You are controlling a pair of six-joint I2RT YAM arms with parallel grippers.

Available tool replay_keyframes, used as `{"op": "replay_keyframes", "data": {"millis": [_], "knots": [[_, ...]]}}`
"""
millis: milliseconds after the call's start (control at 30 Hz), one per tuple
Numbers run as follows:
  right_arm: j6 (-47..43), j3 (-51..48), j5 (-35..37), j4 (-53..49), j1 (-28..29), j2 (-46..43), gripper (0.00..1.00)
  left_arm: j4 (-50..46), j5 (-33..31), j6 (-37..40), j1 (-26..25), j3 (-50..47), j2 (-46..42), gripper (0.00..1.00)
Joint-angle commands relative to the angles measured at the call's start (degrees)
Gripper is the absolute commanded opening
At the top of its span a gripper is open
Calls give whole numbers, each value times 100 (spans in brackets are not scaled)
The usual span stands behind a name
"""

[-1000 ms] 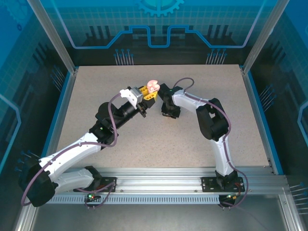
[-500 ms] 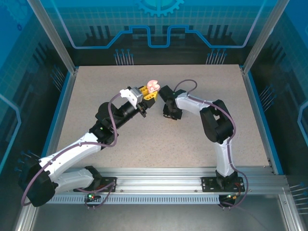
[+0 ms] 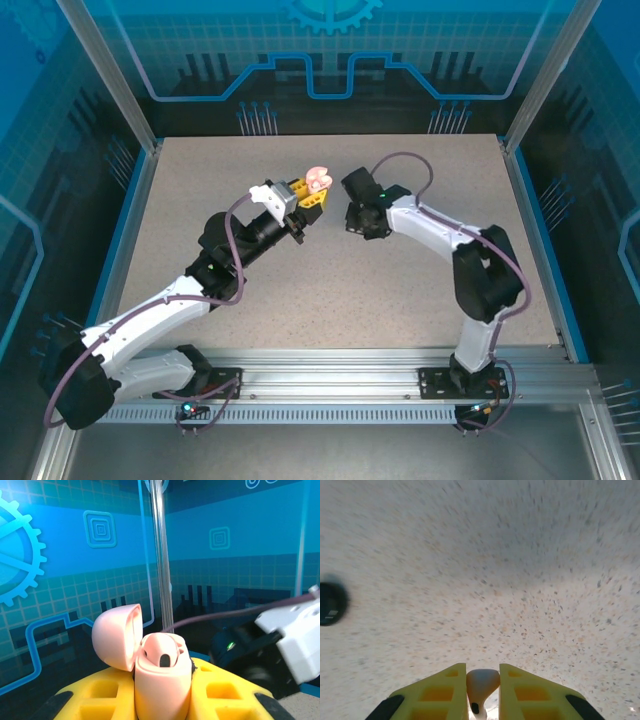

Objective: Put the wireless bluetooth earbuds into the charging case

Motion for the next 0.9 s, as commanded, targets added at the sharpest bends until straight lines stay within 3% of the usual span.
{"op": "replay_keyframes", "data": {"millis": [0, 333, 567, 867], "knots": [[-380, -31, 248, 122, -61, -670, 18, 76, 98, 32, -24, 201, -70, 0], [-1265, 355, 105, 153, -76, -2201, 20, -40, 278, 36, -25, 214, -46, 0], [-1852, 716, -738, 439, -35, -2917, 22, -74, 519, 58, -27, 216, 52, 0], [-1895, 642, -1287, 1082, 198, -3457, 23, -97, 591, -14, -37, 412, 256, 0]]}}
